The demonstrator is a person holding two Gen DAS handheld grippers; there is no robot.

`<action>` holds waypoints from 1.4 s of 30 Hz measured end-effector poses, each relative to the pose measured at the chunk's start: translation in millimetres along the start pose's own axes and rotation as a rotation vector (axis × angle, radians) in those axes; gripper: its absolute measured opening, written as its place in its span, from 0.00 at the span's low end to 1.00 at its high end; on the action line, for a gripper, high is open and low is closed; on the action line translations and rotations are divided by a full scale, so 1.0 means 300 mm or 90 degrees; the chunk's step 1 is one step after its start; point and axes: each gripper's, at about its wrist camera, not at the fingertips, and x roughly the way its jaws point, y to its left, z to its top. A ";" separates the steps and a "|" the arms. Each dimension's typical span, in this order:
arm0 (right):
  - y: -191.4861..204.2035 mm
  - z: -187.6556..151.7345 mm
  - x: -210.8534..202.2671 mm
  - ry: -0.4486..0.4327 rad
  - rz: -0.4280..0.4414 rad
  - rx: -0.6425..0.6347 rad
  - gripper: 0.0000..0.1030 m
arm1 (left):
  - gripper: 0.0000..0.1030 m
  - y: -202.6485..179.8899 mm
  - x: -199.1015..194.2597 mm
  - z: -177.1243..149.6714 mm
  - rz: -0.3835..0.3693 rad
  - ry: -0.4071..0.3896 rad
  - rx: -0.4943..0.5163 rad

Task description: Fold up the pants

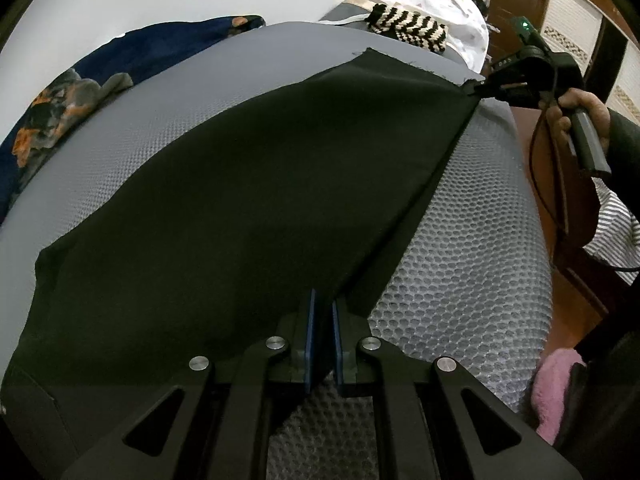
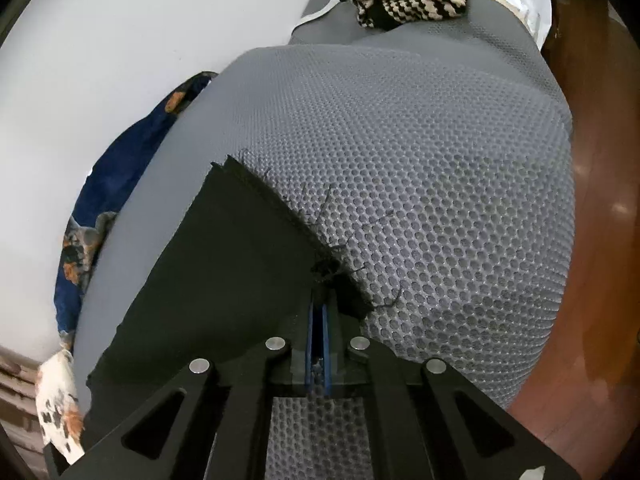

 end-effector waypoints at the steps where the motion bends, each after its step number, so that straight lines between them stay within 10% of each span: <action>1: 0.002 0.003 -0.004 0.007 -0.002 -0.002 0.03 | 0.10 0.003 0.000 0.003 0.000 0.002 -0.003; 10: 0.078 0.169 -0.072 -0.005 0.031 -0.072 0.17 | 0.43 0.066 -0.083 0.013 -0.049 -0.018 -0.078; 24: 0.329 0.404 0.307 0.150 0.101 -0.190 0.17 | 0.44 0.411 -0.206 -0.070 0.029 -0.052 -0.354; 37: 0.366 0.433 0.403 0.177 0.069 -0.249 0.16 | 0.44 0.462 -0.195 -0.097 0.068 -0.031 -0.390; 42: 0.382 0.402 0.394 0.180 0.088 -0.271 0.30 | 0.44 0.466 -0.194 -0.095 0.069 -0.029 -0.392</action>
